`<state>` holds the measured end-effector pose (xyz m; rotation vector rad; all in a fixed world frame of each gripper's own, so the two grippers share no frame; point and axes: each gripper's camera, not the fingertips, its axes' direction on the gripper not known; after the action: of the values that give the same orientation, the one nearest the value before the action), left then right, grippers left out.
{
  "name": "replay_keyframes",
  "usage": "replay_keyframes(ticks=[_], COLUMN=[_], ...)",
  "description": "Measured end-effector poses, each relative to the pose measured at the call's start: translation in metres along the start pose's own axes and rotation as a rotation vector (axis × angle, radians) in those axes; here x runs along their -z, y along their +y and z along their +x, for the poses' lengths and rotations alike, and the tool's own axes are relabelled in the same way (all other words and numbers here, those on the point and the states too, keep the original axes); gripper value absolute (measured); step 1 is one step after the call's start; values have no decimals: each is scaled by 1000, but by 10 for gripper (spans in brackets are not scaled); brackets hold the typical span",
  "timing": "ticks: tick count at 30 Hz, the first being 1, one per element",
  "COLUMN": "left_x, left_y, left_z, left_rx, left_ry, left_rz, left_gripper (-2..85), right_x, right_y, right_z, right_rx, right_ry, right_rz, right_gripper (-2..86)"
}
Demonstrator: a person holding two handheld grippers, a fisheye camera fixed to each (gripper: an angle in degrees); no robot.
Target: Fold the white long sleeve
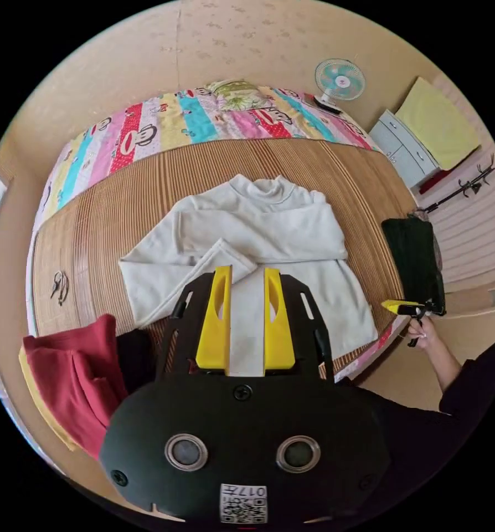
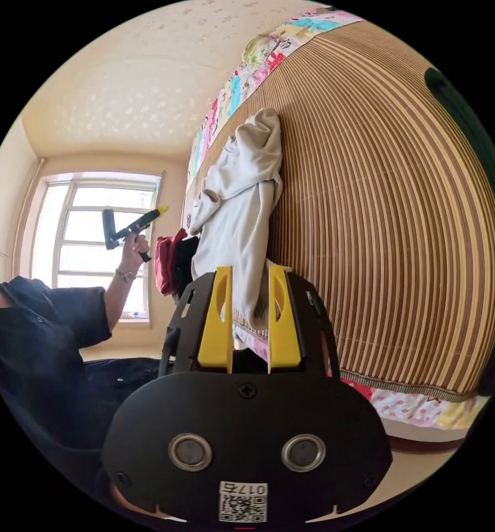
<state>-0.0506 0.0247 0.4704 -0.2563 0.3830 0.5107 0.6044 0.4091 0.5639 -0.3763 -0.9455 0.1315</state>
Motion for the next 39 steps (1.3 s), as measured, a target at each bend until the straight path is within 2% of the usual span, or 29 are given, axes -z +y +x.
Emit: replay_keyframes(ticks=[3,5,7,9,13,15,18,20,23,26,27,29,30,32,33,36,38,39], left_x=[-48,-68,-61,-47,-41,-36,-26,-26,-51,-73,-72,-74,-74,-62,-47,-20,-15,-13], left_y=[-53,-72,-64,-23,81,153,216,236,255,272,273,271,269,271,276,304,323,332], left_z=[3,-6,-13,-23,-42,-44,-51,-52,-54,-50,-48,-47,-47,-49,-50,-57,-59,-59], left_rx=[-106,-67,-30,60,301,451,687,761,834,818,791,712,627,562,541,612,699,746], left_ry=[76,142,236,260,185,68,31,28,-69,-26,-39,-1,97,274,342,283,286,284], left_rz=[-53,-125,-71,-26,-109,-202,-226,-230,-438,-512,-509,-556,-590,-594,-576,-553,-527,-512], left_gripper=[73,70,73,75,89,99,106,109,118,135,135,124,78,44,37,37,43,48], right_x=[-15,-9,-4,1,13,8,-20,-44,-75,-83,-80,-51,-42,-8,-2,-1,-27,-34], right_y=[-2,-2,-1,1,2,1,-1,0,2,-3,-5,-17,-20,-28,-29,-25,-17,-15], right_z=[4,2,-1,-5,-22,-29,-31,-38,-53,-65,-65,-67,-65,-64,-65,-73,-81,-84], right_rx=[52,109,136,158,256,327,372,405,427,373,347,268,238,132,112,14,-59,-62], right_ry=[91,64,74,98,44,-14,-42,-37,15,66,42,-234,-317,-577,-596,-425,-63,27], right_rz=[-64,-21,-15,-4,-4,-63,-219,-323,-440,-424,-412,-288,-253,-110,-91,-190,-389,-436], right_gripper=[102,93,90,89,93,103,120,121,116,99,92,52,49,38,36,34,36,37])
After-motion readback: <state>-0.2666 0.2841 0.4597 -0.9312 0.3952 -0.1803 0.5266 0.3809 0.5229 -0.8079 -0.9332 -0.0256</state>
